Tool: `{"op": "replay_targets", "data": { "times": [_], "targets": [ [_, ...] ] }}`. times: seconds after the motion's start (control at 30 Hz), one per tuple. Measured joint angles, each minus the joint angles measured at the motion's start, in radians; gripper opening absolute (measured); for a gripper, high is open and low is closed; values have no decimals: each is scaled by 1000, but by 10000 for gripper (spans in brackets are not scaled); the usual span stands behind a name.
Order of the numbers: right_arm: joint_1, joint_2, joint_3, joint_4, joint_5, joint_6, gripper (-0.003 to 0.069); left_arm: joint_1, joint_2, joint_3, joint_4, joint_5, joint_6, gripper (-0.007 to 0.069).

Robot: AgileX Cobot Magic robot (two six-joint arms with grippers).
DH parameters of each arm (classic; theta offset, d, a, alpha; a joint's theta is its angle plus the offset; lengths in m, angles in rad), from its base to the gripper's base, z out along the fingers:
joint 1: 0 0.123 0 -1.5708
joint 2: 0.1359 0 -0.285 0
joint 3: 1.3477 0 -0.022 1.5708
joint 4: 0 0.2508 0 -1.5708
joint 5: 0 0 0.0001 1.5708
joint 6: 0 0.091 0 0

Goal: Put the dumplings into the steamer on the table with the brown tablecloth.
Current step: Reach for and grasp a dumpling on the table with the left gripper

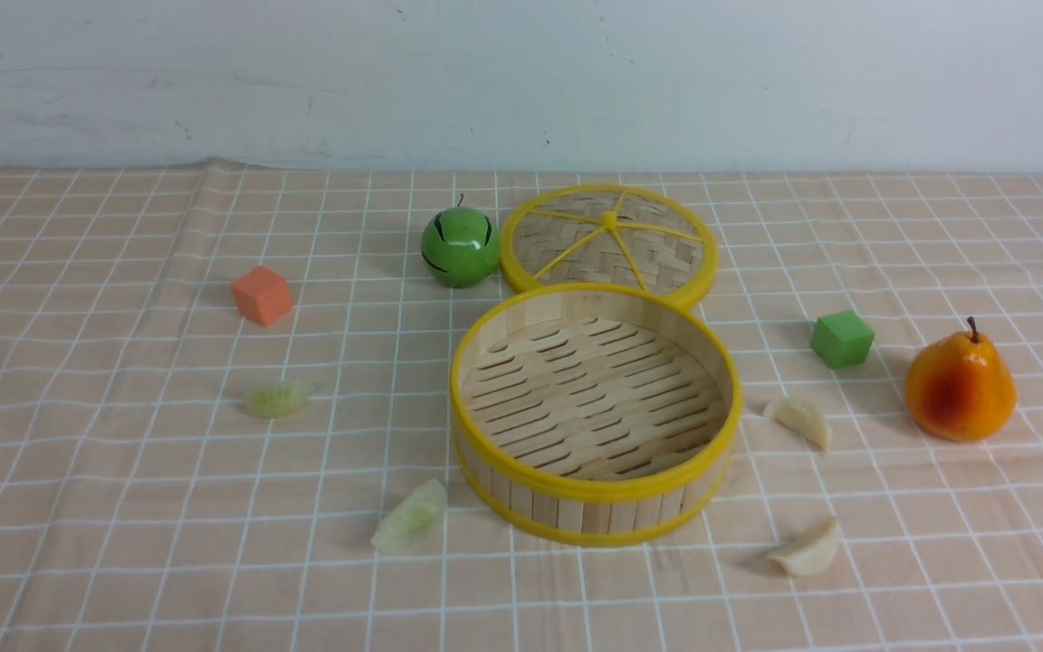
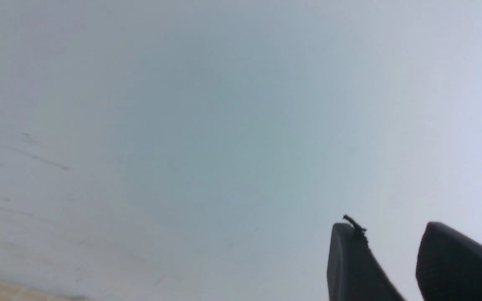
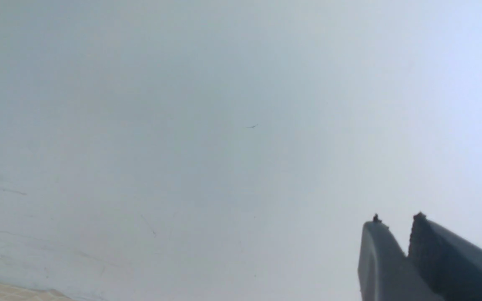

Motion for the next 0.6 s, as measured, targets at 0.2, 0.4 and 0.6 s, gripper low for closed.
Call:
{"op": "replay_targets", "data": {
  "times": [0.2, 0.4, 0.6],
  "targets": [
    [0, 150, -184, 90, 119, 17, 63, 0, 49, -205, -17, 73, -122, 109],
    [0, 408, -355, 103, 328, -9, -18, 0, 324, -424, 130, 289, -124, -14],
    [13, 709, -365, 51, 435, -18, -16, -1, 734, -444, 164, 395, -214, -14]
  ]
}}
